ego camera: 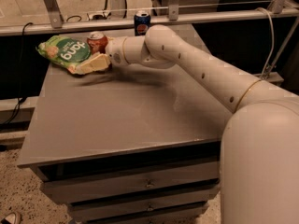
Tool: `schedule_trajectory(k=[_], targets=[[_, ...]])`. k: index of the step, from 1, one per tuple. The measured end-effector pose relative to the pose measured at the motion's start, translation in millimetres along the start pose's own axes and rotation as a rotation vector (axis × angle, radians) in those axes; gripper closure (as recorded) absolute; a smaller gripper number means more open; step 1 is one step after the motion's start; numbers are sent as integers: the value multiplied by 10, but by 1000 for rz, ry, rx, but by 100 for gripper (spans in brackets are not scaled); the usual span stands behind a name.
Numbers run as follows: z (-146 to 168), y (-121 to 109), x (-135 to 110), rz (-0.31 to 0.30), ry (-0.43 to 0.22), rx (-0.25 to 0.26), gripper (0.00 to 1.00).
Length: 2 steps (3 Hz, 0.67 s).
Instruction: Move coke can near green rice chip bag
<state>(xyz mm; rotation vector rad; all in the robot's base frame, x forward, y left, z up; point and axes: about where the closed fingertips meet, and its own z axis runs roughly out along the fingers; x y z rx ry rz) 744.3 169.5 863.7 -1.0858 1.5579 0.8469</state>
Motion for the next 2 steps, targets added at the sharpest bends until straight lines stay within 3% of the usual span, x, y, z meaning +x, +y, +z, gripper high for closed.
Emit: schedule_trajectory(k=[1, 2], targets=[[-30, -13, -2, 2, -11, 12, 0], [-428, -44, -113, -29, -16, 65, 0]])
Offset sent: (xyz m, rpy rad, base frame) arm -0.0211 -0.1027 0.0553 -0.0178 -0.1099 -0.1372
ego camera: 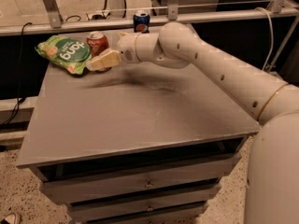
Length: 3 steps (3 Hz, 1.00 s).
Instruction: Move coke can near green rice chip bag
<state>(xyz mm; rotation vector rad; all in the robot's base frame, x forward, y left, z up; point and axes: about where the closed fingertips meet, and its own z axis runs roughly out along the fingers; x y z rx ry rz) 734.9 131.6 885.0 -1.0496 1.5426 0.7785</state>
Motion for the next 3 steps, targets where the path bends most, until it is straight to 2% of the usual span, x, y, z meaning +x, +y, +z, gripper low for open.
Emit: schedule_trajectory(k=[2, 3], targets=[[-1489, -18, -430, -133, 61, 94, 0], [-1591, -3, -449, -138, 65, 96, 0]])
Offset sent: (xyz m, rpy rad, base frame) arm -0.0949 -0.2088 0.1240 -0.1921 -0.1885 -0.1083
